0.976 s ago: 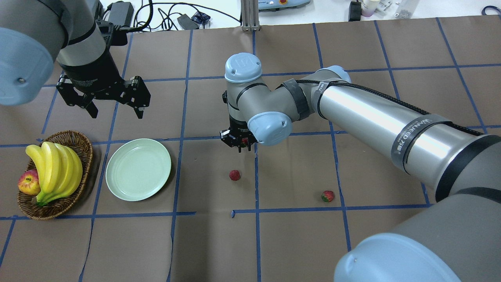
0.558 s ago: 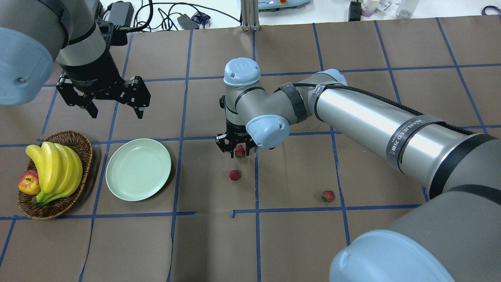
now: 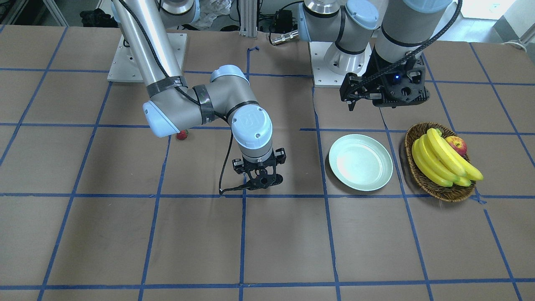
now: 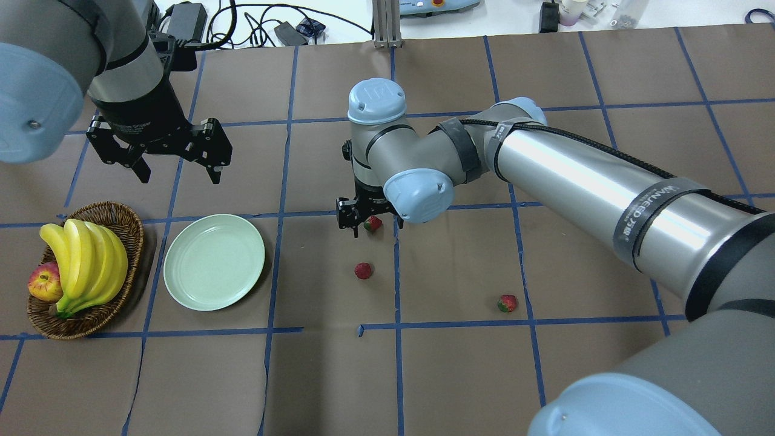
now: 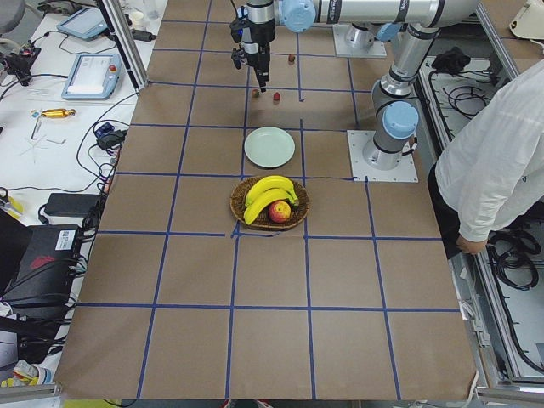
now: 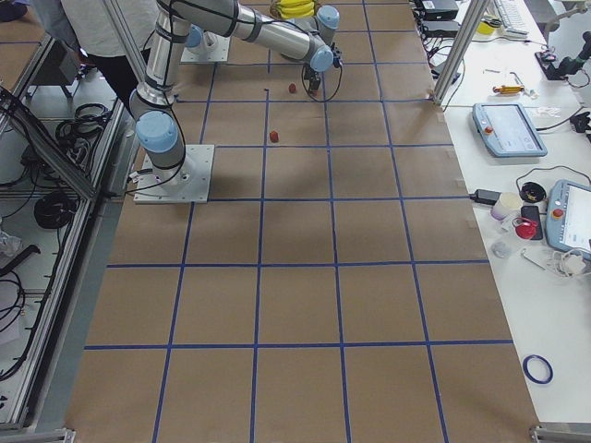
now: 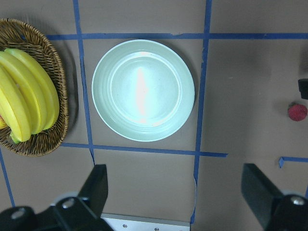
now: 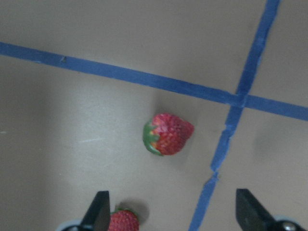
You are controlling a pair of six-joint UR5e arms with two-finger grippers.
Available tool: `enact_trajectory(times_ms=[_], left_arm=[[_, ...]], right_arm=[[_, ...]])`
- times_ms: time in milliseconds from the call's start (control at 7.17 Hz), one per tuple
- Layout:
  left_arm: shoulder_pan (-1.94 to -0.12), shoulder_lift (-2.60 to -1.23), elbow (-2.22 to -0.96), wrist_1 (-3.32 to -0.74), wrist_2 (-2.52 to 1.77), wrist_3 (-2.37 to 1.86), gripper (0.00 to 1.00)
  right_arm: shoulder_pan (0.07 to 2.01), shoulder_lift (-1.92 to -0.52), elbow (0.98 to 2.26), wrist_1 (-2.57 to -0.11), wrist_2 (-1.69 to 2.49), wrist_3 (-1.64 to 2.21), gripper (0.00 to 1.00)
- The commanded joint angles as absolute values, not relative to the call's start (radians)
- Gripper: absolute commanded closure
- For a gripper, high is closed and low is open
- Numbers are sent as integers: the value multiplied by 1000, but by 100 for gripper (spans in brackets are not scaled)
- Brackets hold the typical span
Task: Collect all strawberries into plate
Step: 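Carry the second strawberry toward the plate and release it, then move the right gripper to the strawberry nearest the robot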
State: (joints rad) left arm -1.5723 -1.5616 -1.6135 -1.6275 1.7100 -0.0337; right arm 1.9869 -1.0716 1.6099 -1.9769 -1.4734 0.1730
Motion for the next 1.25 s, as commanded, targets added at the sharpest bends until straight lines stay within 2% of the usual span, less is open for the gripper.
enact_trajectory(times_ms=[0,139,418,697,836,1115], left_arm=[[-1572,-1562,-1614,-1628,1713,-32,0],[-1572,-1562,-1615,-1628,1713,-34,0],[-1572,-1562,-1615,-1628,1713,-34,0],[-1572,-1566,-1617,-1629,1707,-34,0],[-1572,-1566,-1623,-1628,1703,-34,0],[-1574,-1566,-1643,-1628,1703,-34,0]], right_arm=[[1933,-1175,1621,-1771,-1601,94,0],[1895,-1213,1623,-1694,-1608,122,0],[1843,-1224,1637,-1605,-1618,416,0],[1771,-1241,1731,-1569,-1618,682,0],[1706,-1249,1811,-1598,-1611,771,0],[1669,-1322,1979,-1894,-1600,852,0]])
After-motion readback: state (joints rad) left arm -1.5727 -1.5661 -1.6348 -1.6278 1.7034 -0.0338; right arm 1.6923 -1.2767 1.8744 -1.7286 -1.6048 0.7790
